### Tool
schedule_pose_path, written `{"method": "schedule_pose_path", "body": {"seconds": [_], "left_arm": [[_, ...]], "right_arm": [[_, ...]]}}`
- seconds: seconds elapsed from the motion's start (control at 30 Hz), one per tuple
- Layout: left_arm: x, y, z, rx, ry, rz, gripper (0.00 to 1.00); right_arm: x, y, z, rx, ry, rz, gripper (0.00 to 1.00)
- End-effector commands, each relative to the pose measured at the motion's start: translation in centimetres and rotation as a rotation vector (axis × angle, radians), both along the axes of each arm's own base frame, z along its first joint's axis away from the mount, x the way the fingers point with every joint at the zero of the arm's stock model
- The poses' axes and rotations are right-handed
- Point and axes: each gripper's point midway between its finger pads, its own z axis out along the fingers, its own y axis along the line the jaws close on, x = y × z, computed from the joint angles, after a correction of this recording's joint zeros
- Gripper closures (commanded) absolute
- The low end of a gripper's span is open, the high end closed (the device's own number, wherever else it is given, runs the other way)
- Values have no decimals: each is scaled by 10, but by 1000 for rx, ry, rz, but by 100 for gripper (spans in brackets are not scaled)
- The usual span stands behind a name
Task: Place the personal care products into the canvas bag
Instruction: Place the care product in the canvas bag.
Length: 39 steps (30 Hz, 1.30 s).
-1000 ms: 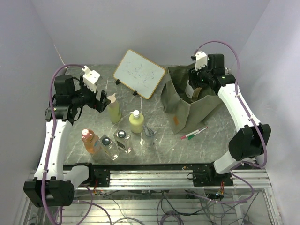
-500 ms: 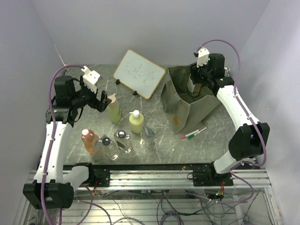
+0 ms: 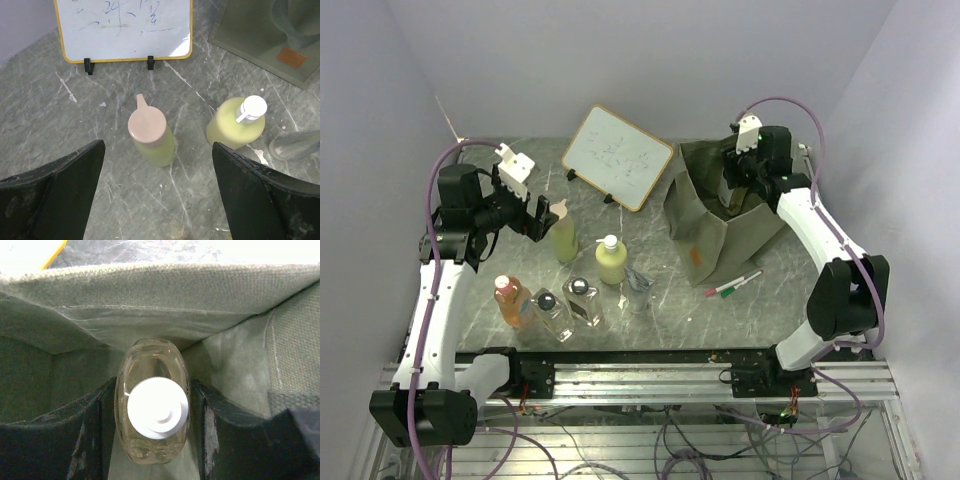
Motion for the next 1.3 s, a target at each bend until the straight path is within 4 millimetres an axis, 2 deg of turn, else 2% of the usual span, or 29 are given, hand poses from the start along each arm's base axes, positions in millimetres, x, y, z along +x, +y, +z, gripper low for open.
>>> {"method": "schedule_pose_path", "body": {"seconds": [0.0,0.4,0.63,0.87,1.07,1.27], "left_arm": [[-1,-5,10,-1,-52,-26,1],[-5,-4,6,9,-51,-31,1],[-8,-4,4,21,-54,-35,1],[-9,-3,0,31,-57,-40,1],[-11,-2,-1,39,-58,-41,1],[-13,-1,-2,53,-63,-42,1]], "right_arm": [[27,3,47,35,-175,6,100],[23,0,-1,-1,-41,0,100],[20,-1,-36,-31,46,13,100],[12,-6,-70,-72,119,10,84],[8,-9,-74,-91,127,12,74],[8,-9,-64,-90,112,14,62]]}}
